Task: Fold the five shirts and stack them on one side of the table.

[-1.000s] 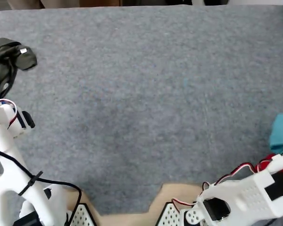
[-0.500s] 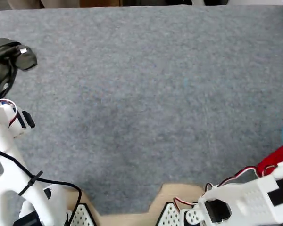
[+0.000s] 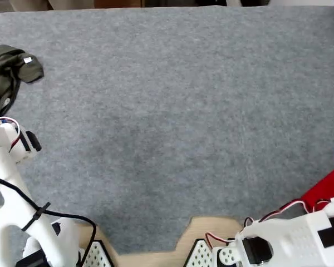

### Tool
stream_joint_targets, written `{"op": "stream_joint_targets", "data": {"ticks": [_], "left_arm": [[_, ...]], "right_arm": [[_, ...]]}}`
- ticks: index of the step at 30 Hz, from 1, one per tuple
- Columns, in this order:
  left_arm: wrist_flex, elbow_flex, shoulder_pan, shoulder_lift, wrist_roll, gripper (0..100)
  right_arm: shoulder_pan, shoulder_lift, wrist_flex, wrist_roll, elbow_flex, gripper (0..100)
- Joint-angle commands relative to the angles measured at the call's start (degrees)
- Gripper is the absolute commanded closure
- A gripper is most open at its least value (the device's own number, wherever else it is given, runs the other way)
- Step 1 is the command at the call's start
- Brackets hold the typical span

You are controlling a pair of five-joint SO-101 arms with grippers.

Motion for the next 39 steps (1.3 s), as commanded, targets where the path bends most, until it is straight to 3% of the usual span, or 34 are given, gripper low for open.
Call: {"op": "stream_joint_targets", "data": {"ticks": [1, 12, 27, 30, 34, 39], "left_arm": [[0.7, -1.5, 0.2, -0.4, -0.1, 81], [0.7, -1.3, 0.2, -0.4, -0.1, 81], [0.6, -1.8, 0.4, -0.4, 0.0, 81], [0.6, -1.3, 3.9, -0.4, 0.4, 81], [0.6, -1.8, 13.7, -0.3, 4.6, 81], [0.6, -1.8, 24.8, 0.2, 7.3, 81]], "right_arm": [[0.6, 0.0, 1.8, 3.3, 1.5, 99.4], [2.7, 1.9, 1.8, 8.4, 14.9, 99.4], [7.3, 1.6, 2.0, 20.7, 16.1, 99.4], [7.4, 1.6, 2.0, 21.1, 17.5, 99.3], [8.5, 1.5, 2.0, 30.4, 21.1, 96.7], [10.0, -2.5, 1.9, 33.0, 27.9, 81.6]]}}
